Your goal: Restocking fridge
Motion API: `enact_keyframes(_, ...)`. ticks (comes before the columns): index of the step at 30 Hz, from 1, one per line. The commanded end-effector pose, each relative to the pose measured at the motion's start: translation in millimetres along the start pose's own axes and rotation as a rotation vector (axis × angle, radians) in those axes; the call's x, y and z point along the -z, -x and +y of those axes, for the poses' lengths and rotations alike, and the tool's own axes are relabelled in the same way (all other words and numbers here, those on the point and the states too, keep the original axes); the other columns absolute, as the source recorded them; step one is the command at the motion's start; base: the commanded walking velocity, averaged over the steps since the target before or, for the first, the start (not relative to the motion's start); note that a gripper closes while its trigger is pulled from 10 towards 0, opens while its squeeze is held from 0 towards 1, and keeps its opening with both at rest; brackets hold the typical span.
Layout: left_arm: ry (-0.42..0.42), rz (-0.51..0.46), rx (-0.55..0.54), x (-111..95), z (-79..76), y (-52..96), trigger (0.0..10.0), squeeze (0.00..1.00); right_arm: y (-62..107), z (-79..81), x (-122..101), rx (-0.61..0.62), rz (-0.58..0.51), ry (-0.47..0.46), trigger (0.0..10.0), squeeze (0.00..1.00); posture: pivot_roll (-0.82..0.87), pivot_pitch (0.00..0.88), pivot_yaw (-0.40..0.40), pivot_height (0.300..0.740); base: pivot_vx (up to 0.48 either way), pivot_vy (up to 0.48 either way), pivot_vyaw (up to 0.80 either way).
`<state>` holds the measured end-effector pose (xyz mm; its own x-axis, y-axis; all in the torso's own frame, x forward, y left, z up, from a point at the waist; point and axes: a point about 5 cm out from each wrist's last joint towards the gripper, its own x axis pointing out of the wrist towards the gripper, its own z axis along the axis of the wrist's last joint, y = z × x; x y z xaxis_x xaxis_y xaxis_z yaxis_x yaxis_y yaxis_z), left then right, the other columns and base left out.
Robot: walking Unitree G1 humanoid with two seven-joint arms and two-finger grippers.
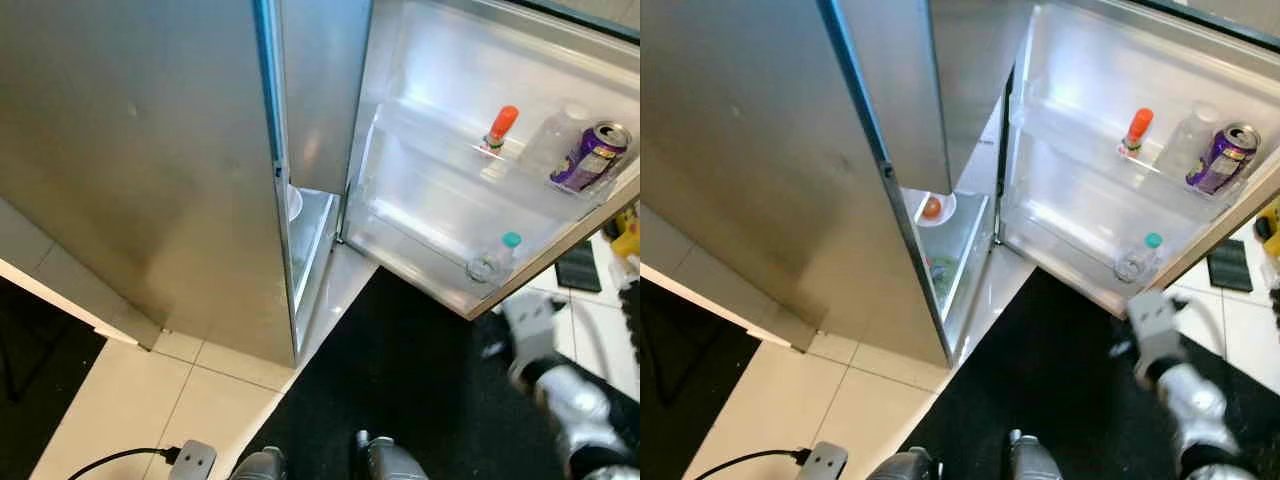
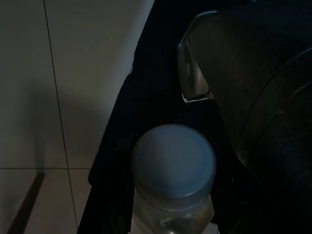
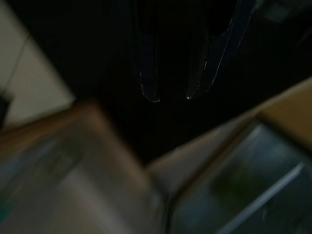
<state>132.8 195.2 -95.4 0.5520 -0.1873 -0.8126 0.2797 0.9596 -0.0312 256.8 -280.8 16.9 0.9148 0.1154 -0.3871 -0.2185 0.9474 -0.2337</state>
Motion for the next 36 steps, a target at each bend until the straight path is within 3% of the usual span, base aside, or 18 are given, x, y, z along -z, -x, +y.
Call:
enact_keyframes(1,0.005,0.021,0.009,5.0,-4.7,0.0,10.0,0.00,6.8,5.6,17.4,-0.010,0.074,-0.013,10.0,0.00,0.05,0.244,0.013,0.740,0.000,0.000,0.00)
enact_keyframes(4,0.007,0.020,0.001,1.7,-4.5,-1.6,10.0,0.00,12.1,18.2,36.2,-0.017,0.159,-0.047,10.0,0.00,0.04,0.202,0.006,0.740,0.000,0.000,0.00)
enact_keyframes(5,0.016,0.021,-0.015,-0.9,-2.8,-2.7,10.0,0.00,23.1,36.5,62.1,-0.030,0.277,-0.095,10.0,0.00,0.04,0.175,0.001,0.740,0.000,0.000,0.00)
enact_keyframes(7,0.016,0.021,-0.015,-0.9,-2.8,-2.7,10.0,0.00,23.1,36.5,62.1,-0.030,0.277,-0.095,10.0,0.00,0.04,0.175,0.001,0.740,0.000,0.000,0.00)
enact_keyframes(11,0.037,0.034,-0.058,-2.8,2.3,-3.4,10.0,0.00,45.5,69.8,100.8,-0.050,0.487,-0.156,10.0,0.00,0.04,0.097,-0.012,0.740,0.000,0.000,0.00)
enact_keyframes(13,0.039,0.040,-0.075,-3.0,3.8,-3.5,10.0,0.00,52.2,78.9,109.6,-0.059,0.536,-0.171,10.0,0.00,0.04,0.077,-0.016,0.740,0.000,0.000,0.00)
enact_keyframes(16,0.037,0.042,-0.088,-2.9,5.4,-3.1,10.0,0.00,54.8,82.6,112.7,-0.059,0.550,-0.180,10.0,0.00,0.04,0.073,-0.017,0.740,0.000,0.000,0.00)
enact_keyframes(21,-0.006,0.057,-0.197,-4.4,21.9,0.3,10.0,0.00,64.1,93.4,123.4,-0.032,0.611,-0.245,10.0,0.00,0.04,0.012,-0.022,0.740,0.000,0.000,0.00)
enact_keyframes(25,-0.041,0.070,-0.290,-7.3,39.7,4.7,10.0,0.00,64.1,94.3,124.2,-0.022,0.626,-0.252,10.0,0.00,0.04,0.000,-0.021,0.740,0.000,0.000,0.00)
enact_keyframes(34,-0.052,0.082,-0.353,-12.6,53.4,7.6,10.0,0.00,60.2,94.8,121.5,-0.014,0.623,-0.258,10.0,0.00,0.04,0.000,-0.021,0.740,0.000,0.000,0.00)
enact_keyframes(36,0.083,0.044,-0.318,-15.4,47.9,4.5,10.0,0.00,59.5,94.7,121.0,-0.008,0.623,-0.267,10.0,0.00,0.04,0.000,-0.019,0.740,0.000,0.000,0.00)
